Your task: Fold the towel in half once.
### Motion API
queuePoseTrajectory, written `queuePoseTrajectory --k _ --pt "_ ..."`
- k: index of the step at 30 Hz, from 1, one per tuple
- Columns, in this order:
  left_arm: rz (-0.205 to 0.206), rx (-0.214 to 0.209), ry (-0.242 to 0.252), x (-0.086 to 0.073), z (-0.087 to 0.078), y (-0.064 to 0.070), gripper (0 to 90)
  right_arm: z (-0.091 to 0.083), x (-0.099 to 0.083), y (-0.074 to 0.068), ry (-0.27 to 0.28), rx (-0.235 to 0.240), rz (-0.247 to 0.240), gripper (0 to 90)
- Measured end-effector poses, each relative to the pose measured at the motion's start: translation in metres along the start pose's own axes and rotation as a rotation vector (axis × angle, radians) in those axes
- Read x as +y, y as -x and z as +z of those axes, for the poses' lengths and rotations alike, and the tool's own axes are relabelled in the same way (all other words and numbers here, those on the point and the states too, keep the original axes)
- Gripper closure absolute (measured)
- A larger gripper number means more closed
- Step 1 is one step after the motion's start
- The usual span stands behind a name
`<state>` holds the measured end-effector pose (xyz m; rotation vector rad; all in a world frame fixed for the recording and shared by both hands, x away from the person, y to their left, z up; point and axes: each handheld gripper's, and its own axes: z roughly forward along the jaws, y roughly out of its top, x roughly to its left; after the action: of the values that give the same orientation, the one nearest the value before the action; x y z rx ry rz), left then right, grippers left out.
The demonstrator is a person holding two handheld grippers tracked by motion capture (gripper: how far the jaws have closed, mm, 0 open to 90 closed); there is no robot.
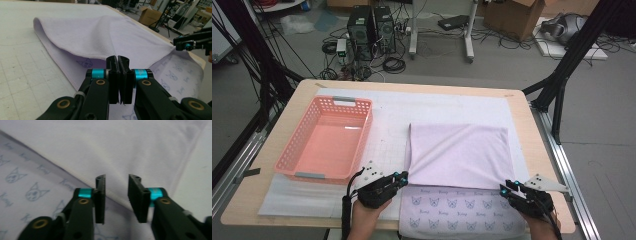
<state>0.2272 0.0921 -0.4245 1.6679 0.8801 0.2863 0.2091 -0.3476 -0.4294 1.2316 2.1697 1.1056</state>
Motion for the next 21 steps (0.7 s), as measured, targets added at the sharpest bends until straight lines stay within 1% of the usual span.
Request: queuePoseTrajectory --k 1,3,5,6,8,10,11,16,21 --pt "-0.003 0.0 0.0 0.0 0.0 0.0 87.2 0.003 -0.001 -0.003 -0.026 -0.001 -0.014 56.6" --pt "-0.002 -0.001 -0.006 -0.001 -0.001 0.0 87.2 0.011 -0.003 -0.007 -0.069 -0.032 -0.054 57.0" --pt "-0.005 0.0 -0.007 -0.001 -0.001 0.0 87.2 0.018 -0.005 -0.01 -0.097 -0.058 -0.095 65.3" --pt "-0.006 0.001 -0.009 -0.002 0.0 0.0 87.1 0.019 -0.006 -0.01 -0.094 -0.065 -0.109 68.3" --pt "-0.006 0.001 -0.012 -0.002 0.0 -0.001 87.1 0.019 -0.005 -0.009 -0.099 -0.075 -0.128 79.0" --pt "-0.012 0.0 -0.014 -0.003 0.001 -0.001 87.1 0.018 -0.006 -0.006 -0.095 -0.072 -0.121 86.5" --pt "-0.013 0.001 -0.015 -0.003 0.001 -0.001 87.1 0.018 -0.006 -0.004 -0.093 -0.062 -0.118 89.5" --pt "-0.021 -0.001 -0.012 -0.003 0.001 -0.001 87.1 0.017 -0.006 0.001 -0.078 -0.027 -0.076 90.0" --pt "-0.024 -0.003 -0.005 -0.002 -0.001 -0.002 87.1 0.006 -0.002 0.003 -0.023 0.002 -0.028 90.0"
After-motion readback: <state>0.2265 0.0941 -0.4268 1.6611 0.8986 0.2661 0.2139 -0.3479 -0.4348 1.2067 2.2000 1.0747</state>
